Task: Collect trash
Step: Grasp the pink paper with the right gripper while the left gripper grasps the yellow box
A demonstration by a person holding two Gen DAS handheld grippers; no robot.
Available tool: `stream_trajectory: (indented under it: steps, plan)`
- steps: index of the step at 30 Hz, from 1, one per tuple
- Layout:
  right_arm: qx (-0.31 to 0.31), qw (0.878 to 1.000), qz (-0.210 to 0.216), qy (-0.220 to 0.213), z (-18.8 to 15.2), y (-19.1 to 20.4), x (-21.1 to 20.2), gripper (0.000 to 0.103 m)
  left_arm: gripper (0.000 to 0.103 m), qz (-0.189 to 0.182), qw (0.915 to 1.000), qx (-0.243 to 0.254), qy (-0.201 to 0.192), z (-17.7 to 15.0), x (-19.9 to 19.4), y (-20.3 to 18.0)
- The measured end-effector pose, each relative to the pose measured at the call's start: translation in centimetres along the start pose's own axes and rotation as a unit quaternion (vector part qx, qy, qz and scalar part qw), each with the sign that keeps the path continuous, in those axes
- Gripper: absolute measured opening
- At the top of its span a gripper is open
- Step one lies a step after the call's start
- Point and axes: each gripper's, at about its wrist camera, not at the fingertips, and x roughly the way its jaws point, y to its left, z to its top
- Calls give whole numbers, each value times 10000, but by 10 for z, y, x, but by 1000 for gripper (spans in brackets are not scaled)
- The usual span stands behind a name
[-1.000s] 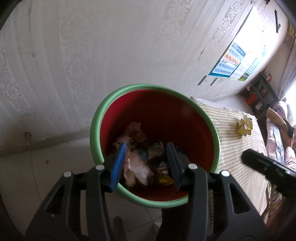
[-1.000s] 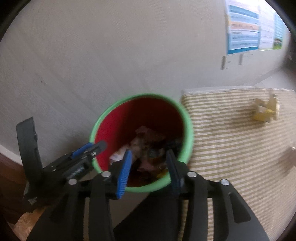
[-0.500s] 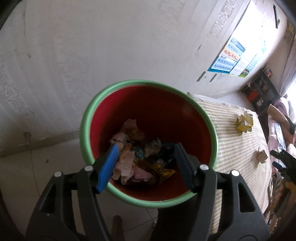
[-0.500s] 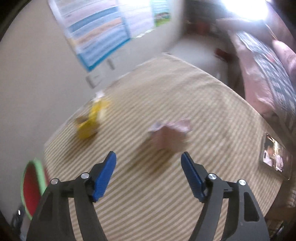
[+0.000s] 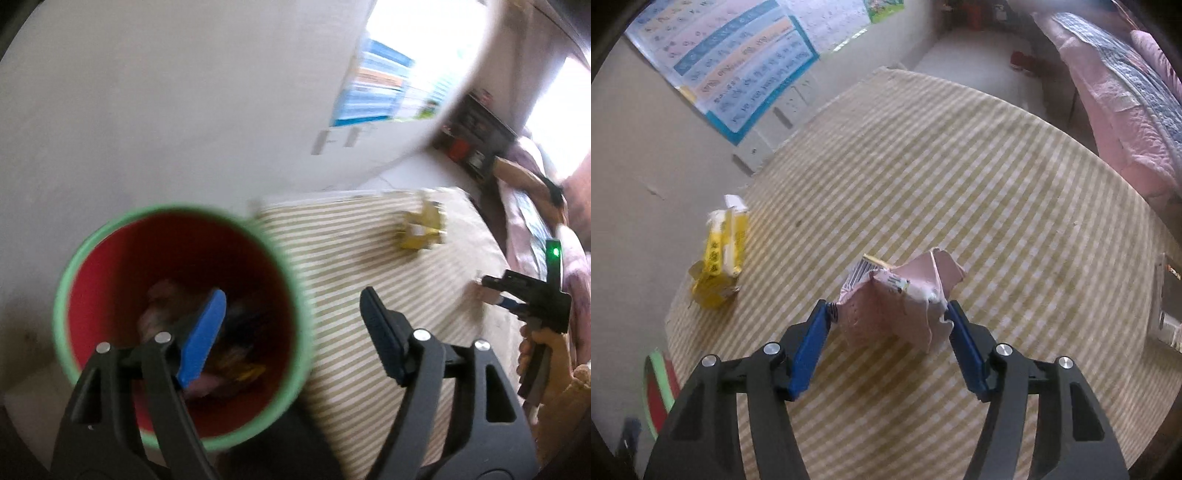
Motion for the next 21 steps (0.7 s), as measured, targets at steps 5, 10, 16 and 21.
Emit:
stream_trajectory:
  steps: [5, 10, 16, 21]
  plan:
    - [-319, 9982, 500, 35, -45, -2, -31, 62, 77, -394, 9925, 1152, 115, 25, 48, -75]
    - [-410, 9975, 571, 59, -106, -7, -55, 62, 77, -120, 9735, 2281, 142, 42, 107, -139]
    - [-446, 9966, 672, 186, -141, -10, -67, 62, 77, 45, 9493, 3132, 285, 51, 159, -189]
    - [-473, 9951, 845, 191, -147, -5, -71, 62, 74, 390, 9291, 3634, 572, 45, 192, -209]
